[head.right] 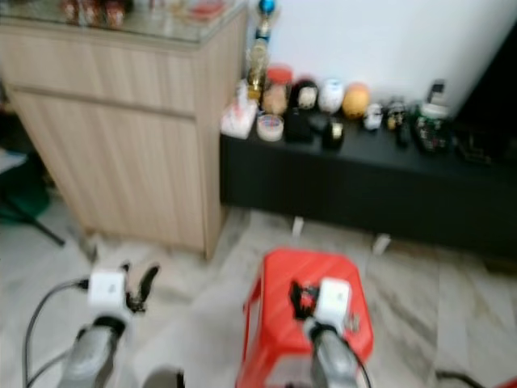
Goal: Hang keys on a hook
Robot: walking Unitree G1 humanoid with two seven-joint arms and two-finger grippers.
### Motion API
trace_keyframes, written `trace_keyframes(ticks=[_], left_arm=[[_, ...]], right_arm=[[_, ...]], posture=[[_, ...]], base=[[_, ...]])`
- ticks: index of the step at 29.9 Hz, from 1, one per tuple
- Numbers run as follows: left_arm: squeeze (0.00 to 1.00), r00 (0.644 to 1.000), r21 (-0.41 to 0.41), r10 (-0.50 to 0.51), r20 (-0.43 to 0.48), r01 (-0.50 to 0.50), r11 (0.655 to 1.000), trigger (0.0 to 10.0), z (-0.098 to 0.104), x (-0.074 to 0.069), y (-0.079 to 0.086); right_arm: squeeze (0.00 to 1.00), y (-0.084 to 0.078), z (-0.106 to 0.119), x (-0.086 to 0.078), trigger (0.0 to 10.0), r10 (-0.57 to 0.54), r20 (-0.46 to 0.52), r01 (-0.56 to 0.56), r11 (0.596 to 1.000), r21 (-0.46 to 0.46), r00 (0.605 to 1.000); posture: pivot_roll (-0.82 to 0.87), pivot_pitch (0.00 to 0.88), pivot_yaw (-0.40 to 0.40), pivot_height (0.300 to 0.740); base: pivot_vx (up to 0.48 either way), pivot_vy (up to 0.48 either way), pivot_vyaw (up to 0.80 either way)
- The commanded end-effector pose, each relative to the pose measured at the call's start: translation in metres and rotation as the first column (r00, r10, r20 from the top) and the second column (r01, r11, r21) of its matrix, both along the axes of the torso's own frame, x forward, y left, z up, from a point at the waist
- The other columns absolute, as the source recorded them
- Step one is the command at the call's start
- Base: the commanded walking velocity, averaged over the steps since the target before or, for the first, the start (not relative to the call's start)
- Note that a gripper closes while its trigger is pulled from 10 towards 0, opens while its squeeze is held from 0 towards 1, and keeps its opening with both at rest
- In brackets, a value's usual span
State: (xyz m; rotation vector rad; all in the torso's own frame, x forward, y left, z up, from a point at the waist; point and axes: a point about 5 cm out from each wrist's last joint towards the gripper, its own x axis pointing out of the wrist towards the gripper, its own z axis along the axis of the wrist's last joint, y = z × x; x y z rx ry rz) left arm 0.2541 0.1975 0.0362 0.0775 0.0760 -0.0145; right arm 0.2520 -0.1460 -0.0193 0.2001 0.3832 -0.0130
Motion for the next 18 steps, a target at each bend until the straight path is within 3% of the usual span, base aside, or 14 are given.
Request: trace_keyframes(ticks=[1,4,10,15,18], left_arm=[[0.0,0.999,-0.021,-0.035,-0.01,0.035,0.999,10.0,-0.002,0.001,-0.011],[0.0,0.999,-0.023,-0.036,-0.014,0.036,0.999,10.0,-0.003,0.001,-0.011],[0.0,0.999,-0.025,-0.052,-0.017,0.051,0.998,10.0,-0.004,0.0,-0.013],[0.0,0.998,-0.028,-0.048,-0.038,0.047,0.999,10.0,-0.01,-0.004,-0.012],[0.0,0.998,-0.027,-0.047,-0.039,0.046,0.999,10.0,-0.01,-0.004,-0.012]], right_arm=[[0.0,-0.012,-0.007,-0.008,10.0,-0.038,-0.035,0.037,0.999,-0.007,0.999],[0.0,-0.013,-0.01,-0.01,10.0,-0.04,-0.048,0.04,0.999,-0.007,0.998],[0.0,-0.014,-0.016,-0.013,10.0,-0.043,-0.08,0.043,0.999,-0.005,0.996],[0.0,-0.018,-0.035,-0.027,10.0,-0.027,-0.236,0.018,0.999,-0.039,0.971],[0.0,-0.018,-0.039,-0.032,10.0,-0.038,-0.272,0.034,0.999,-0.017,0.961]], posture=[[0.1,0.018,-0.104,0.627],[0.1,0.018,-0.104,0.627],[0.1,0.019,-0.104,0.627],[0.1,0.023,-0.104,0.627],[0.1,0.024,-0.104,0.627]], base=[[0.33,0.0,0.0],[0.299,0.0,0.0],[0.0,0.0,0.0],[0.0,0.0,0.0],[0.0,0.0,0.0]])
